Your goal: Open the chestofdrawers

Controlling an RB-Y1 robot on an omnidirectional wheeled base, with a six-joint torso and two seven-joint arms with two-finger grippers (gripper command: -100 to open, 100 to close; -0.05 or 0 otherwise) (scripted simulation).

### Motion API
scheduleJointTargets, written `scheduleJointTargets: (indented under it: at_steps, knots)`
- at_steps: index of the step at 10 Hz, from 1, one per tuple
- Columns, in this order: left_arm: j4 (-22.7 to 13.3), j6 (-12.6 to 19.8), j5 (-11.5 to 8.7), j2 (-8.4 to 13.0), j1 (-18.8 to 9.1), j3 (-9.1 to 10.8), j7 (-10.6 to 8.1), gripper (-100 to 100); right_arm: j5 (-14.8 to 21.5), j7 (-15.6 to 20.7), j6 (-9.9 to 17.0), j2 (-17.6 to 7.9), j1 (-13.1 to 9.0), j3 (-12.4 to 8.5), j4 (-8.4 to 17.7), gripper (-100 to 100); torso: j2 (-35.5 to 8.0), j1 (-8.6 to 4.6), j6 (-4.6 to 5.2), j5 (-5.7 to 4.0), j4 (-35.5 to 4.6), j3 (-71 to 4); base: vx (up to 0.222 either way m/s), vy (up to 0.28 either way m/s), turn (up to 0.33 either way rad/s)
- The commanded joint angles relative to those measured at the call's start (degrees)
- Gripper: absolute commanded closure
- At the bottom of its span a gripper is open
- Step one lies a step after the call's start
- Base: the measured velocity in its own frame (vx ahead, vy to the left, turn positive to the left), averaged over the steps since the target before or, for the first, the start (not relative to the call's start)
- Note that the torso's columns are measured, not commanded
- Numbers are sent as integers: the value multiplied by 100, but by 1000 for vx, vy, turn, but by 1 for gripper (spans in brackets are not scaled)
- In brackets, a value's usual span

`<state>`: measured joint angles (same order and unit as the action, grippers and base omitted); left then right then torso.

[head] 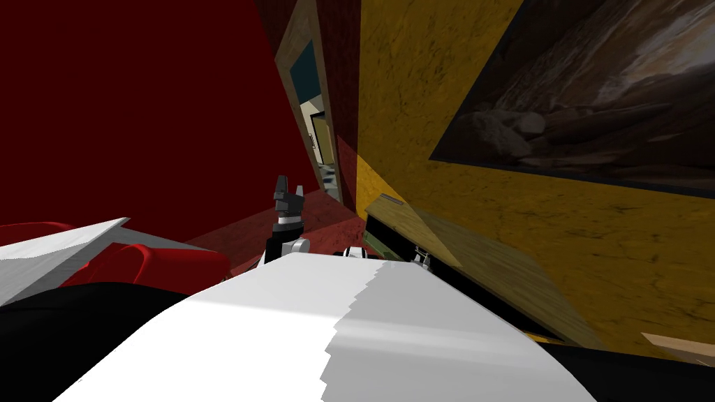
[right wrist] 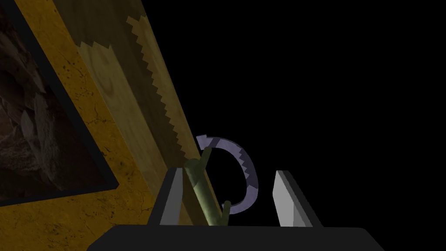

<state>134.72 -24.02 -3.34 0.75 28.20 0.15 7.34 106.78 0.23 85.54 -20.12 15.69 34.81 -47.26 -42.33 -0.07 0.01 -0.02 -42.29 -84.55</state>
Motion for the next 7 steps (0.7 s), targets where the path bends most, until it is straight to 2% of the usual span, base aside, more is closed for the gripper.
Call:
scheduleJointTargets:
  at_steps: [1, 2, 5, 6, 7]
  knots:
    - [0, 0, 0, 0, -1, 0, 0, 0, 45, -55, 138, 76, -69, 3, 177, 100, 22, -33, -8, -52, 24, 7, -10, -7, -9]
    - [0, 0, 0, 0, 0, 0, 0, 0, 31, -24, 70, -51, 21, 1, -14, 100, 39, -54, -9, -61, 29, -2, -92, 116, -16]
    - [0, 0, 0, -2, -2, -2, 0, 0, 2, 37, -89, -203, 156, 12, -275, 100, 14, -21, -9, -45, 19, 9, -132, 147, -32]
    - [0, 0, 0, -1, -2, -2, 0, 0, 9, 31, 1, -201, 112, -20, -235, 100, 21, -25, -10, -43, 19, 1, -68, 66, -18]
    - [0, 0, 0, -1, -1, -1, 0, 0, 48, 48, -12, -214, 223, 32, -333, 100, 44, -42, -11, -28, 14, -16, -92, 113, -42]
